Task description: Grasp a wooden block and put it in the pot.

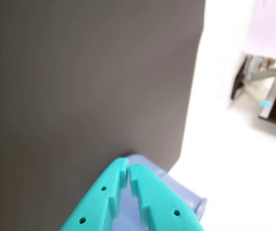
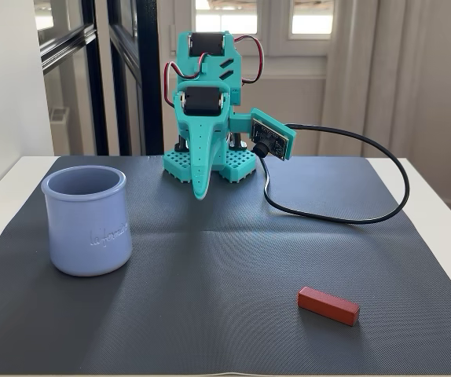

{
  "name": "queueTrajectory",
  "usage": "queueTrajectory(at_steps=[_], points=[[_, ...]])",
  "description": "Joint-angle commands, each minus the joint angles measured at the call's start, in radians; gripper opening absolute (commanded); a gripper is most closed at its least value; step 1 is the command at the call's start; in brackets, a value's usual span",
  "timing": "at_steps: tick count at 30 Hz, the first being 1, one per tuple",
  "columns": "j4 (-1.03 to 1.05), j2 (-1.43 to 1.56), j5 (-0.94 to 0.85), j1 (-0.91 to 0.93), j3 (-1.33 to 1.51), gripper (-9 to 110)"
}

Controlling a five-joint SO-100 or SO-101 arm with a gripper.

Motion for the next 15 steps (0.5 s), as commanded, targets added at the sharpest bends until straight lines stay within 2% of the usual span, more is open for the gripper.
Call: queueTrajectory(at_steps=[1,7,15], points=[[-0.012,-0.064,0.003,-0.035,-0.075,0],[-0.012,-0.359,0.015,-0.129,-0.302,0],[-0.094,-0.807,0.322,-0.284,-0.586,0]])
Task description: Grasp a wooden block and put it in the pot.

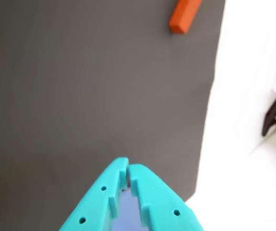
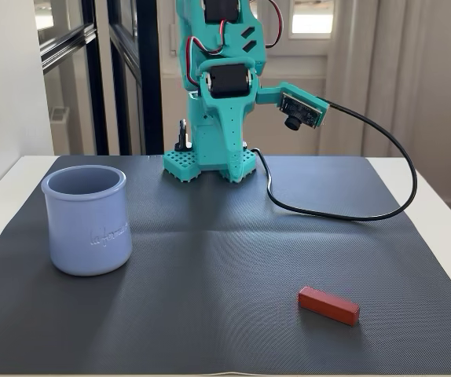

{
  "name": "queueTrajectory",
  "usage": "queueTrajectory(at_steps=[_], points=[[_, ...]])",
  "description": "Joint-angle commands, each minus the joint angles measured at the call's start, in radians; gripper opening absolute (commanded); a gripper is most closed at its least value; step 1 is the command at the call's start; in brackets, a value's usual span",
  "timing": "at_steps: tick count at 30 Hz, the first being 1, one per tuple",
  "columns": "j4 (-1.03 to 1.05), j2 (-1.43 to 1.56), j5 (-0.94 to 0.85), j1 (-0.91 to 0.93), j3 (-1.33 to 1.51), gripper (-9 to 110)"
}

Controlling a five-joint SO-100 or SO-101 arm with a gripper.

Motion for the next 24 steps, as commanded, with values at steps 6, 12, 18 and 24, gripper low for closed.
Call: queueTrajectory(at_steps=[6,12,18,24], points=[[-0.207,-0.430,0.347,-0.172,-0.275,3],[-0.282,-0.761,0.511,-0.233,-0.463,15],[-0.314,-1.052,0.609,-0.249,-0.667,16],[-0.313,-1.224,0.788,-0.215,-0.811,16]])
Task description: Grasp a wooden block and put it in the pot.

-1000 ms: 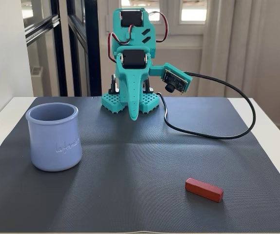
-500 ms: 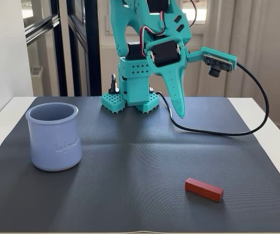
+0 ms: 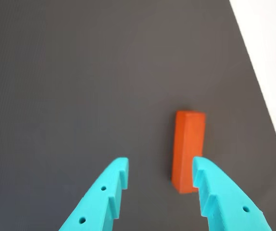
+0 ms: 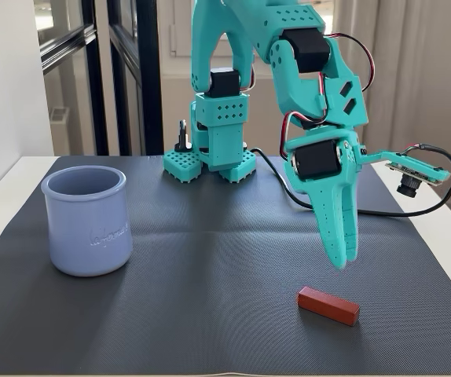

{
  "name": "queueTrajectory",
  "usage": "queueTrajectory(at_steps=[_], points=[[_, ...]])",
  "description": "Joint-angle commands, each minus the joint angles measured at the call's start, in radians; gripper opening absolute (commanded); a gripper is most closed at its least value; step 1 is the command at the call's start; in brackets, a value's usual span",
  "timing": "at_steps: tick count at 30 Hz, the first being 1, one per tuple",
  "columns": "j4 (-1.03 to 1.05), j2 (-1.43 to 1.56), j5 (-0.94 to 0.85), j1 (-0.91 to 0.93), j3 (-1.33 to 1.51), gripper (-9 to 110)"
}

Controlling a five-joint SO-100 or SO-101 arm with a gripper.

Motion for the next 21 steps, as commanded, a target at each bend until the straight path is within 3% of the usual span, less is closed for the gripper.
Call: queueTrajectory(at_steps=[1,17,21], points=[[-0.011,-0.032,0.097,0.028,-0.086,16],[-0.006,-0.225,0.156,0.106,-0.264,15],[-0.003,-0.229,0.147,0.101,-0.258,5]])
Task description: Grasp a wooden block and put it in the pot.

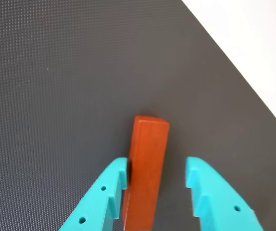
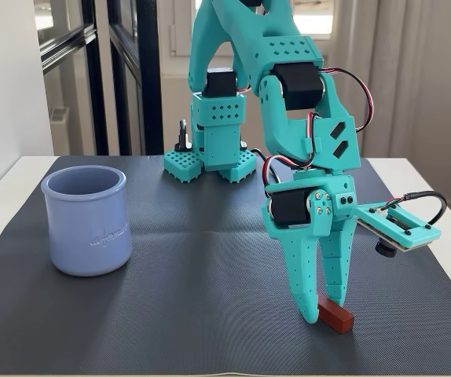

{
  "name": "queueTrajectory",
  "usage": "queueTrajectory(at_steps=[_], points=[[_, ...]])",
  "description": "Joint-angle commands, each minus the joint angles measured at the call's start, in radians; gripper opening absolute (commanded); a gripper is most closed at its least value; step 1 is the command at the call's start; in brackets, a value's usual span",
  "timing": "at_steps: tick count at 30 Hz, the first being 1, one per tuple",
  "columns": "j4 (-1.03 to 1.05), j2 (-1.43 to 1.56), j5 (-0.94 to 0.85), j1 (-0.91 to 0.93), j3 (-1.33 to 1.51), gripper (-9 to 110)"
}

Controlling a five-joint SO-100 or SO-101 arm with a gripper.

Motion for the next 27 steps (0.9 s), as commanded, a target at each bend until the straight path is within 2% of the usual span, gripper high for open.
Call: queueTrajectory(at_steps=[1,9,14,27], points=[[-0.002,0.006,0.000,-0.003,-0.035,2],[0.000,0.020,-0.003,-0.006,-0.037,0],[0.055,0.179,-0.054,0.046,-0.017,0],[0.296,0.678,-0.235,0.439,0.176,0]])
